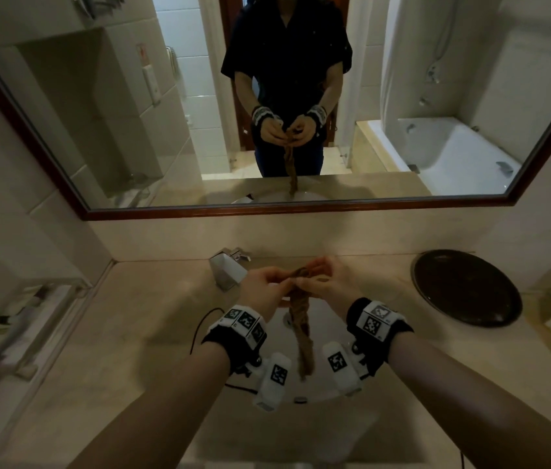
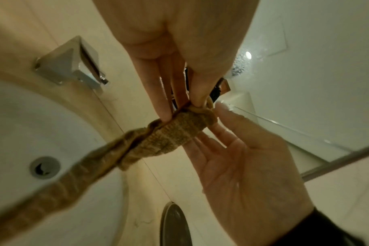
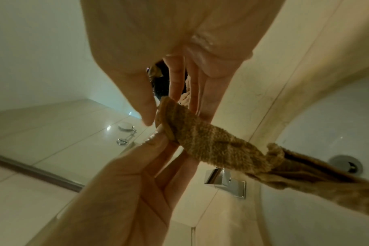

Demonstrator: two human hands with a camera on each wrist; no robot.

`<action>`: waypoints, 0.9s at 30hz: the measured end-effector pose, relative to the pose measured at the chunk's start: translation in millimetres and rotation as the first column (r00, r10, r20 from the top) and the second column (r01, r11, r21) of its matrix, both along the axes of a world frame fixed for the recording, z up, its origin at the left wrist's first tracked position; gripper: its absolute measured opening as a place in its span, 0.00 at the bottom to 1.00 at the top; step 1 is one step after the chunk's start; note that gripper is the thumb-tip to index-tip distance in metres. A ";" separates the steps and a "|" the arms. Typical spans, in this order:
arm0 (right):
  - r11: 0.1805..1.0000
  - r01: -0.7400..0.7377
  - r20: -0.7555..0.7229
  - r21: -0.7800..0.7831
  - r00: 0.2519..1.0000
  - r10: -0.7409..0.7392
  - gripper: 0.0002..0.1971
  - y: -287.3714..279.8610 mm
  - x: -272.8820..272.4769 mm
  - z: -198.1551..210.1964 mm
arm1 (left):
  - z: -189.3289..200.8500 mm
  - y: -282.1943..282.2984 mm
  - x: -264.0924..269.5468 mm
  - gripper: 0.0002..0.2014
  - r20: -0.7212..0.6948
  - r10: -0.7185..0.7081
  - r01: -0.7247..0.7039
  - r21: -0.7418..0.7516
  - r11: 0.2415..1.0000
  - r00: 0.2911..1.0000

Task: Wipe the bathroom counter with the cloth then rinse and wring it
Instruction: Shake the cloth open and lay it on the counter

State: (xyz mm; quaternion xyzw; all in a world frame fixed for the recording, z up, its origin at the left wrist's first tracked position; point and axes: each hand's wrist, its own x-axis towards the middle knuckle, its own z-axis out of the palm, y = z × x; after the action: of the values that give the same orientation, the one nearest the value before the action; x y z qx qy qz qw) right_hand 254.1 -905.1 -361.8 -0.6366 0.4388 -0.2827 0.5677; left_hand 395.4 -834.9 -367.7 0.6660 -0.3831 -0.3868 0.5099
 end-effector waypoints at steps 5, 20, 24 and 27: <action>0.992 -0.092 -0.091 -0.086 0.992 0.084 0.14 -1.6 -1.5 -1.4 | -4.8 -0.6 -1.7 0.05 0.095 -0.001 -0.002 0.029 1.000 0.995; 0.999 0.030 -0.080 -0.037 0.996 -0.033 0.12 -12.6 -4.8 9.7 | -1.9 6.9 18.4 0.08 0.121 0.102 -0.095 -0.061 0.994 0.987; 0.984 0.135 -0.105 -0.112 0.984 -0.147 0.09 -7.8 -5.0 3.0 | 2.3 9.4 13.5 0.08 -0.109 0.042 -0.052 -0.090 0.995 0.993; 0.959 0.049 -0.230 -0.280 0.966 -0.116 0.09 -0.1 -0.4 1.6 | 3.1 9.3 10.1 0.06 -0.200 0.025 -0.041 -0.076 0.996 0.980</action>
State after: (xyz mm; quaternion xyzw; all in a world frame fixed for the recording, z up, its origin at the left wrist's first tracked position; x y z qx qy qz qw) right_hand 253.7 -905.1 -360.2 -0.7195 0.4885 -0.2836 0.4041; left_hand 405.5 -825.6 -364.6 0.6095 -0.3343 -0.4273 0.5780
